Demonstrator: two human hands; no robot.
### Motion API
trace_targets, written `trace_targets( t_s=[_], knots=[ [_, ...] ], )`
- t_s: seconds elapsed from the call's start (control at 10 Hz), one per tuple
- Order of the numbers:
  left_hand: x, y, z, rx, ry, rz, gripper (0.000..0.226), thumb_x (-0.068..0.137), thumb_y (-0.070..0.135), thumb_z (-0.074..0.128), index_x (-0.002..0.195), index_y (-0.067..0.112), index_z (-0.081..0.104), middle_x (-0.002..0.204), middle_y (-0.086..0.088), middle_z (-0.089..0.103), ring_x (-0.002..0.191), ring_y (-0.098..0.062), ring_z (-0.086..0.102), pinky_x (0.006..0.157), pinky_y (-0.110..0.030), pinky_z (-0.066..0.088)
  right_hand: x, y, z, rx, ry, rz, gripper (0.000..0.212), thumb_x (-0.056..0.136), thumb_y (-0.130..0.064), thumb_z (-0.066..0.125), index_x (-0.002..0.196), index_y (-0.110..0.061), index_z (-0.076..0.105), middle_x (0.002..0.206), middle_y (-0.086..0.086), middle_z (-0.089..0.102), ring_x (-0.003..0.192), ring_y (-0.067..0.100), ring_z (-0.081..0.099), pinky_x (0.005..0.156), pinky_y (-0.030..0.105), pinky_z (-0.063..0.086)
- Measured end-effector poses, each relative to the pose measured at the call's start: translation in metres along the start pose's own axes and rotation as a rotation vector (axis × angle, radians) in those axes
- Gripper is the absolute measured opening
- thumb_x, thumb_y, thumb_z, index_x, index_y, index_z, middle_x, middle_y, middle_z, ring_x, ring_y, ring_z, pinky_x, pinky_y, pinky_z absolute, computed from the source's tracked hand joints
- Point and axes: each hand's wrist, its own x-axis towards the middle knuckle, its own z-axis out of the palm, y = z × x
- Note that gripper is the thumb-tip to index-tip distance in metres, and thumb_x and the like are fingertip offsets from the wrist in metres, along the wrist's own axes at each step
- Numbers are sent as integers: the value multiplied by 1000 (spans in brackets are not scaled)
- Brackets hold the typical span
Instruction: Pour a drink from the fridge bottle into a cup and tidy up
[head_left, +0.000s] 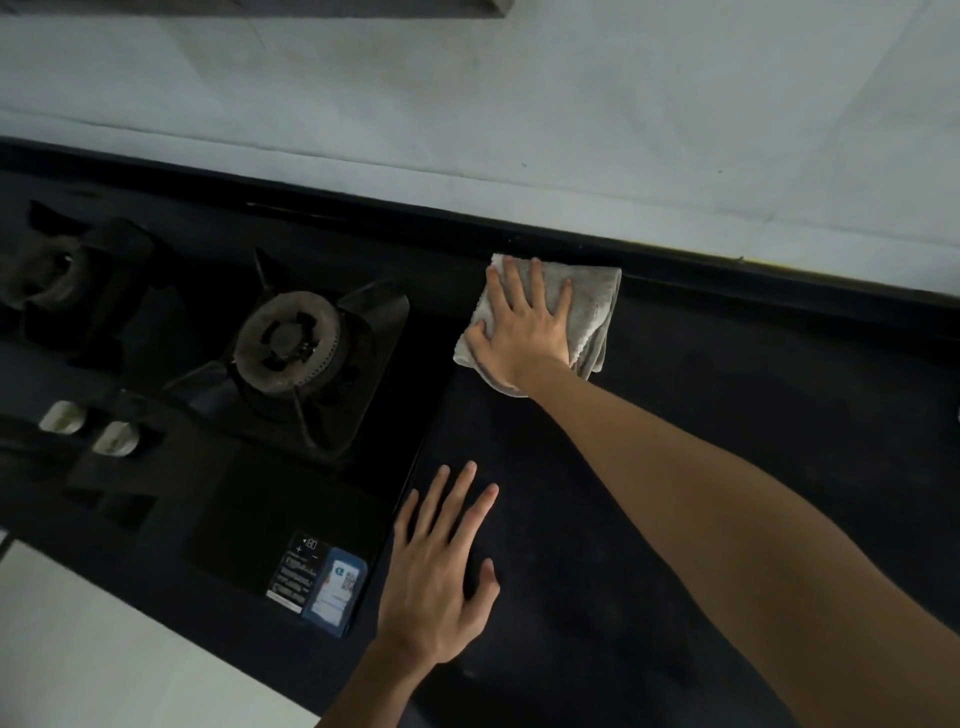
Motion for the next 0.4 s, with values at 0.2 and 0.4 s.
trace_targets(
  t_s=[0.2, 0.4],
  knots=[
    [0, -1, -1, 5, 2, -2, 74, 84, 36, 47, 155, 32, 26, 167, 9, 10, 155, -15, 3, 123, -45, 9, -5, 4, -1, -13, -33, -23, 72, 97, -53, 16, 158, -18, 0, 166, 5, -9, 151, 30, -14, 116, 64, -7],
    [-4, -1, -2, 35, 27, 3, 74, 85, 38, 44, 156, 32, 24, 167, 9, 8, 155, -14, 2, 125, -44, 11, -67, 32, -25, -129, -63, -51, 72, 95, -56, 19, 154, -14, 18, 159, 11, 19, 148, 31, 13, 117, 64, 3]
  ],
)
